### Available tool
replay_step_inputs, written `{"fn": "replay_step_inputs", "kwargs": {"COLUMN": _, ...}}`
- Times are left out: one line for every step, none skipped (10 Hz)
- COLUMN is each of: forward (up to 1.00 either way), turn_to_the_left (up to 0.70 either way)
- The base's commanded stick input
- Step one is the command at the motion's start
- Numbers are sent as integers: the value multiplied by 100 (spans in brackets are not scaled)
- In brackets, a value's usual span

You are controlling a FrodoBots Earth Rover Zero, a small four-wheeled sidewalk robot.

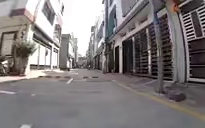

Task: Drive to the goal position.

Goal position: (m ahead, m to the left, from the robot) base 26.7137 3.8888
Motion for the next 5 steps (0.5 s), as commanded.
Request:
{"fn": "replay_step_inputs", "kwargs": {"forward": 100, "turn_to_the_left": -35}}
{"fn": "replay_step_inputs", "kwargs": {"forward": 100, "turn_to_the_left": -40}}
{"fn": "replay_step_inputs", "kwargs": {"forward": 100, "turn_to_the_left": -40}}
{"fn": "replay_step_inputs", "kwargs": {"forward": 100, "turn_to_the_left": -40}}
{"fn": "replay_step_inputs", "kwargs": {"forward": 100, "turn_to_the_left": -28}}
